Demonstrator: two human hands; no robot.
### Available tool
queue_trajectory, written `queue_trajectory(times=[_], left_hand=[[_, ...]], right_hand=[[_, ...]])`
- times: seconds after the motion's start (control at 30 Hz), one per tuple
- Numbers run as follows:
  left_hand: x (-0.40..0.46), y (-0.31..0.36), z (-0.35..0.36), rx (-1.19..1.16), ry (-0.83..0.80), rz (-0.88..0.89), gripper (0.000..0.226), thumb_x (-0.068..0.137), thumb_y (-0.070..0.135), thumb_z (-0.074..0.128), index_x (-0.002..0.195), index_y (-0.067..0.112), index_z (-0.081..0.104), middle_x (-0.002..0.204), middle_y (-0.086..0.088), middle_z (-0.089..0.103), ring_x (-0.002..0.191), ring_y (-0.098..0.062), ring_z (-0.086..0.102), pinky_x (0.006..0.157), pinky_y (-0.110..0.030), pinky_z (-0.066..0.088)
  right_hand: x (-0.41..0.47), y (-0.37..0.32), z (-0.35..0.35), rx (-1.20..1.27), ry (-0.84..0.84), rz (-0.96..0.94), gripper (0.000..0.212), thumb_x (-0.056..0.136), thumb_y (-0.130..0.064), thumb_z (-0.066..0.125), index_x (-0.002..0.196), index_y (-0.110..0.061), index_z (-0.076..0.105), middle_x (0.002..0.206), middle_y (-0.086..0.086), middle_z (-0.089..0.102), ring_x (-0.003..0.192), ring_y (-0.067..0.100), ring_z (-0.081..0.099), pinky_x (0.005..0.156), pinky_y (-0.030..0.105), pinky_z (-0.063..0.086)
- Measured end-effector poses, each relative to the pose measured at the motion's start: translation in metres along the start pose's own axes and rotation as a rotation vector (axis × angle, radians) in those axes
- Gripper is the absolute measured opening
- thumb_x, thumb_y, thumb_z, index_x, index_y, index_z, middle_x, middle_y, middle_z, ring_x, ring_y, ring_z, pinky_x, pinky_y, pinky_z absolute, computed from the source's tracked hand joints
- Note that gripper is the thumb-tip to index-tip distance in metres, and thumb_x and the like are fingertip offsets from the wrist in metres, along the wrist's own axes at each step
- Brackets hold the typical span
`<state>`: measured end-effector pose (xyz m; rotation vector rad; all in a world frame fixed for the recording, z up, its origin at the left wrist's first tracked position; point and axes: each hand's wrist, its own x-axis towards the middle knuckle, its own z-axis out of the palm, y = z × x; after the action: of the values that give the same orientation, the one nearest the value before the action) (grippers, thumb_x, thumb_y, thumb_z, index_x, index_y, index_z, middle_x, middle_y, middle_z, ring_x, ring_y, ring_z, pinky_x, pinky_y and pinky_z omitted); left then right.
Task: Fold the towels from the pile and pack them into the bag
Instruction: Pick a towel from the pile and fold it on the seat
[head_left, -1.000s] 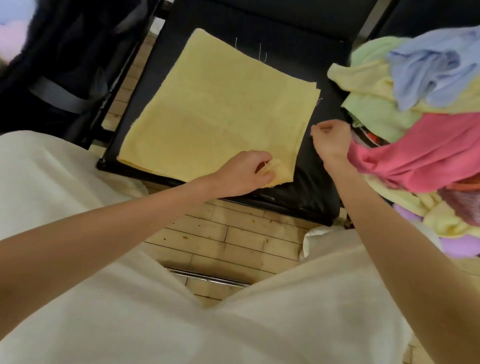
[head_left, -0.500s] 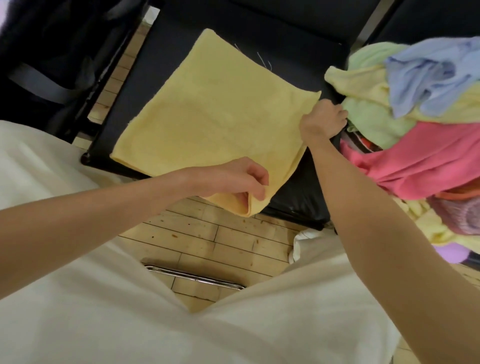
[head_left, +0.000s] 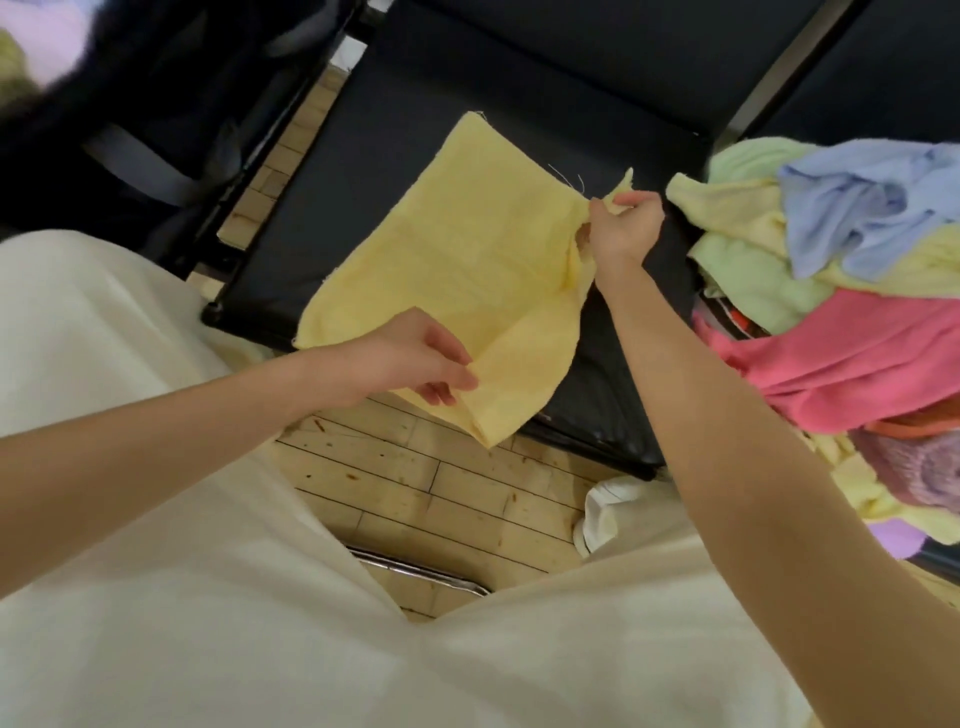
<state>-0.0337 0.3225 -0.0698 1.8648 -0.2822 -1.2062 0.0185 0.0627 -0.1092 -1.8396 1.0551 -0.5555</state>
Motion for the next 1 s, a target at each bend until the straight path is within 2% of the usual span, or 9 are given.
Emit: queue_trajectory(times=[0.1, 0.27, 0.37, 0.47, 0.53, 0.6, 0.67, 0.87, 1.0], left_hand=[[-0.018, -0.009, -0.030, -0.028, 0.110, -0.007, 0.022, 0.078, 0.011, 0.076, 0.098, 0.003, 0.071, 0.079, -0.006, 0.071, 0.062, -0.008, 0.067, 0.063, -0.019, 0.056], [-0.038, -0.018, -0.073, -0.062, 0.260, -0.048, 0.010, 0.076, 0.009, 0.077, 0.083, 0.005, 0.072, 0.071, -0.003, 0.068, 0.056, -0.008, 0.065, 0.057, -0.018, 0.053], [-0.041, -0.023, -0.090, -0.003, 0.369, -0.063, 0.004, 0.079, 0.010, 0.075, 0.080, 0.009, 0.071, 0.072, -0.004, 0.068, 0.060, -0.010, 0.064, 0.056, -0.019, 0.052], [-0.041, -0.031, -0.100, 0.225, 0.423, -0.038, 0.004, 0.084, 0.015, 0.070, 0.080, 0.016, 0.071, 0.076, -0.003, 0.070, 0.072, -0.012, 0.064, 0.069, -0.026, 0.054], [-0.042, -0.037, -0.104, 0.433, 0.456, -0.029, 0.008, 0.087, 0.017, 0.065, 0.086, 0.016, 0.073, 0.082, 0.000, 0.070, 0.081, -0.012, 0.064, 0.080, -0.032, 0.054], [-0.041, -0.044, -0.105, 0.577, 0.537, -0.001, 0.012, 0.089, 0.015, 0.060, 0.092, 0.014, 0.072, 0.088, 0.000, 0.070, 0.086, -0.017, 0.064, 0.081, -0.036, 0.054], [-0.040, -0.045, -0.104, 0.658, 0.603, 0.068, 0.015, 0.089, 0.014, 0.058, 0.099, 0.012, 0.069, 0.093, -0.002, 0.068, 0.087, -0.020, 0.062, 0.081, -0.038, 0.054], [-0.031, -0.042, -0.087, 0.904, 0.381, 0.379, 0.027, 0.094, 0.022, 0.055, 0.119, 0.017, 0.062, 0.125, 0.003, 0.055, 0.115, -0.015, 0.051, 0.095, -0.032, 0.045], [-0.022, -0.046, -0.076, 1.058, 0.261, 0.465, 0.024, 0.096, 0.019, 0.050, 0.114, 0.014, 0.065, 0.125, 0.002, 0.057, 0.111, -0.015, 0.055, 0.090, -0.028, 0.045]], right_hand=[[-0.008, -0.021, 0.038, 0.079, -0.021, -0.035, 0.024, 0.083, -0.008, 0.068, 0.093, -0.013, 0.047, 0.088, -0.009, 0.047, 0.094, 0.015, 0.058, 0.086, 0.027, 0.052], [-0.016, -0.058, 0.093, 0.016, -0.086, -0.113, 0.020, 0.087, -0.004, 0.062, 0.092, -0.012, 0.044, 0.080, -0.014, 0.042, 0.085, 0.008, 0.050, 0.076, 0.012, 0.041], [-0.019, -0.063, 0.118, -0.039, -0.105, -0.117, 0.017, 0.088, -0.002, 0.059, 0.094, -0.010, 0.046, 0.078, -0.015, 0.039, 0.079, 0.006, 0.047, 0.076, 0.016, 0.046], [-0.025, -0.061, 0.135, -0.090, -0.142, -0.083, 0.015, 0.090, -0.005, 0.058, 0.101, -0.008, 0.049, 0.078, -0.015, 0.038, 0.083, 0.010, 0.053, 0.081, 0.017, 0.047], [-0.030, -0.057, 0.141, -0.059, -0.161, -0.072, 0.017, 0.089, -0.008, 0.061, 0.095, -0.011, 0.045, 0.078, -0.012, 0.044, 0.086, 0.020, 0.063, 0.082, 0.033, 0.054], [-0.037, -0.051, 0.141, -0.041, -0.176, -0.064, 0.018, 0.089, -0.012, 0.061, 0.092, -0.014, 0.044, 0.076, -0.006, 0.051, 0.080, 0.024, 0.066, 0.077, 0.041, 0.056], [-0.051, -0.044, 0.132, -0.044, -0.198, -0.086, 0.015, 0.089, -0.013, 0.061, 0.091, -0.016, 0.046, 0.074, -0.006, 0.053, 0.078, 0.021, 0.065, 0.076, 0.041, 0.056], [-0.117, -0.017, 0.060, -0.188, -0.438, -0.284, 0.004, 0.088, -0.010, 0.059, 0.091, -0.012, 0.058, 0.085, -0.005, 0.058, 0.082, 0.009, 0.056, 0.072, 0.021, 0.048], [-0.164, 0.000, 0.000, -0.323, -0.617, -0.514, 0.008, 0.085, -0.012, 0.063, 0.088, -0.017, 0.058, 0.091, -0.003, 0.059, 0.080, 0.008, 0.056, 0.071, 0.017, 0.046]])
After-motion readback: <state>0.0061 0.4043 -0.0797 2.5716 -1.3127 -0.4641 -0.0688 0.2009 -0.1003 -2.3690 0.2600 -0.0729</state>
